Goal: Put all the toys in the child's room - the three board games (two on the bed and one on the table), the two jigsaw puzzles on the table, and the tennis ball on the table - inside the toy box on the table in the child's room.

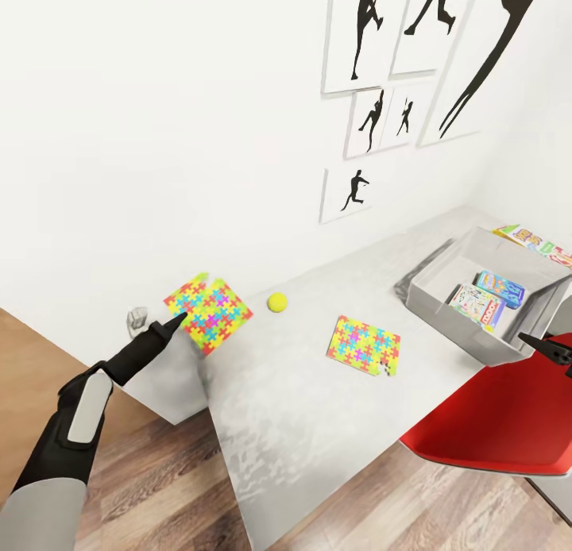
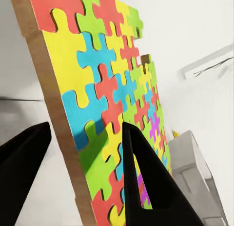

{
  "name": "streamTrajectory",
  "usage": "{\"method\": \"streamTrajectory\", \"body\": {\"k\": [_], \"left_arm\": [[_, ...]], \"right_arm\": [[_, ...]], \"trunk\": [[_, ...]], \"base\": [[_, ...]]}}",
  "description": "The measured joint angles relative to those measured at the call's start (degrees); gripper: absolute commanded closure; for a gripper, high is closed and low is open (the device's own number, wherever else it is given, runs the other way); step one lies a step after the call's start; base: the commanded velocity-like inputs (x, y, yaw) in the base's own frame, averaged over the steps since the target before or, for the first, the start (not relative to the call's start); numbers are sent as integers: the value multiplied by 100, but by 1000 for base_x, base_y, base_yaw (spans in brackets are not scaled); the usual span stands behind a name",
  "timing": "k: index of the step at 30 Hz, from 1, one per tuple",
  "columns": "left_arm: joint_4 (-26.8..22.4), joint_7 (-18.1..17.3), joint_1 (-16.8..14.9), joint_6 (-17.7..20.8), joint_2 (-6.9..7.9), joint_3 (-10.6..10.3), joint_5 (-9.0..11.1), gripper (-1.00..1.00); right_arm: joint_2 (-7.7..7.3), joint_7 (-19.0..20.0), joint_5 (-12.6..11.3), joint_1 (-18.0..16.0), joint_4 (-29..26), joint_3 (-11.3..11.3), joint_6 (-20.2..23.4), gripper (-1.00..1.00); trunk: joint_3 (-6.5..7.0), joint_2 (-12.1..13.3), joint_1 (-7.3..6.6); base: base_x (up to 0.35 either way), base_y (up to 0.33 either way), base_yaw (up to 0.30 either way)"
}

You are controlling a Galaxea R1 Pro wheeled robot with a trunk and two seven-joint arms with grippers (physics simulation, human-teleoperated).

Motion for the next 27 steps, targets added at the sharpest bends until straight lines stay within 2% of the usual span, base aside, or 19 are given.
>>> {"method": "streamTrajectory", "body": {"k": [8, 11, 12, 14, 15, 18, 19, 22, 23, 26, 27], "left_arm": [[-125, -201, 0, 10, -25, -239, 0, 100], [-148, -237, 0, 15, -33, -480, -2, 100], [-148, -237, 0, 14, -32, -482, 0, 100], [-175, -248, 0, 17, -36, -702, -2, 100], [-175, -248, 0, 15, -35, -705, -1, 100], [-331, -257, 0, 41, -38, -1045, 4, 100], [-333, -257, 0, 37, -38, -1048, -1, 100], [-600, -258, 0, 59, -40, -1346, 9, 100], [-602, -258, 0, 54, -39, -1349, -1, 100], [-932, -253, -1, 70, -45, -1612, 16, 100], [-935, -252, -1, 64, -44, -1614, 4, 100]], "right_arm": [[0, 72, -1, 0, 0, 0, -3, -100], [0, 255, -1, 0, 0, -1, -4, -100], [0, 258, 0, 0, 0, -1, -4, -100], [0, 445, 0, 0, 0, -1, -2, -100], [0, 449, 1, 0, 0, -1, -3, -100], [0, 715, 2, 0, 0, -5, 0, -100], [0, 718, 3, 0, 0, -5, 0, -100], [0, 882, 5, -1, 0, -9, 1, -100], [0, 883, 5, -1, 0, -10, 0, -100], [0, 968, 4, 0, -1, -15, 1, -100], [0, 968, 4, 0, -1, -15, 1, -100]], "trunk": [[0, 0, 0], [0, 0, 0], [0, 0, 0], [0, 0, 0], [0, 0, 0], [0, 0, 0], [0, 0, 0], [2, 0, 0], [3, 0, 0], [13, -1, 0], [18, 0, 0]], "base": [[0, 0, 0], [0, 0, 0], [0, 0, 0], [0, 0, 0], [0, 0, 0], [0, 0, 0], [0, 0, 0], [0, 0, -13], [0, 0, -34], [-6, 0, -59], [-35, -10, -72]]}}
